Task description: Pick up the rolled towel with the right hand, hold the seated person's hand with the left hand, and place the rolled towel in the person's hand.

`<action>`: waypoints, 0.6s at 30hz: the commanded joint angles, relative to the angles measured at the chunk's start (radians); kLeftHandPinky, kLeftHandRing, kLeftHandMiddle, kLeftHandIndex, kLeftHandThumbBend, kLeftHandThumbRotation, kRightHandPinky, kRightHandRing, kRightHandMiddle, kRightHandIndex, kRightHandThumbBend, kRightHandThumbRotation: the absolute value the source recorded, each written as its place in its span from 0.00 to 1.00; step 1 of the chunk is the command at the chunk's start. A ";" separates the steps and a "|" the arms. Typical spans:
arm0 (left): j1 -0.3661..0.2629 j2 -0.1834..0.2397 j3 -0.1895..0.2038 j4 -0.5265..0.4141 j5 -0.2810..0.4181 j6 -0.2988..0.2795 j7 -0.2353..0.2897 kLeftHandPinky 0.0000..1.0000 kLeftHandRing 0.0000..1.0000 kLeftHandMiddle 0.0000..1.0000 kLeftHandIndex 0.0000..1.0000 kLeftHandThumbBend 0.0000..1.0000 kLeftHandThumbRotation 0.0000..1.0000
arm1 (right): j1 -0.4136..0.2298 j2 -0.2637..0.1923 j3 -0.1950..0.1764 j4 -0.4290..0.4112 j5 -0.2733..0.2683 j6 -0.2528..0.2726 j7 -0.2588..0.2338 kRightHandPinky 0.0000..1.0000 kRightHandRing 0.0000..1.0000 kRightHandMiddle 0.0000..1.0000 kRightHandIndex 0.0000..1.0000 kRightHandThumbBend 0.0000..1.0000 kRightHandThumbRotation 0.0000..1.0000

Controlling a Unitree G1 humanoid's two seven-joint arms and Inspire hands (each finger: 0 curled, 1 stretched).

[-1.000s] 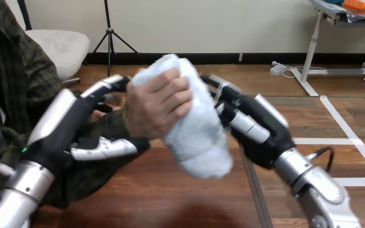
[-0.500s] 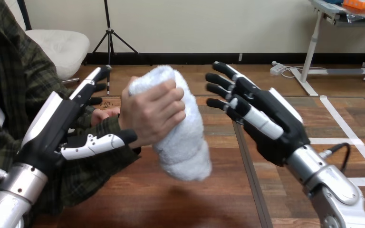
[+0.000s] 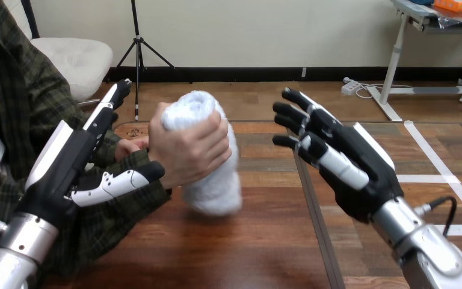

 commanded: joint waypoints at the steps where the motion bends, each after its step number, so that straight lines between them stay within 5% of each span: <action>1: -0.057 -0.028 0.017 0.022 -0.039 -0.081 -0.004 1.00 1.00 1.00 1.00 1.00 0.69 | 0.001 -0.010 -0.012 -0.043 -0.007 -0.067 0.001 0.85 0.94 0.91 0.94 1.00 0.57; 11: -0.027 -0.113 0.009 0.013 -0.124 -0.185 -0.004 1.00 1.00 1.00 1.00 1.00 0.69 | 0.046 -0.003 -0.017 -0.015 0.008 -0.172 0.036 0.83 0.91 0.88 0.93 1.00 0.62; 18: -0.008 -0.190 -0.029 0.024 -0.228 -0.278 -0.063 0.99 1.00 1.00 1.00 1.00 0.68 | 0.082 0.020 -0.022 0.002 0.040 -0.243 0.063 0.83 0.91 0.88 0.92 1.00 0.62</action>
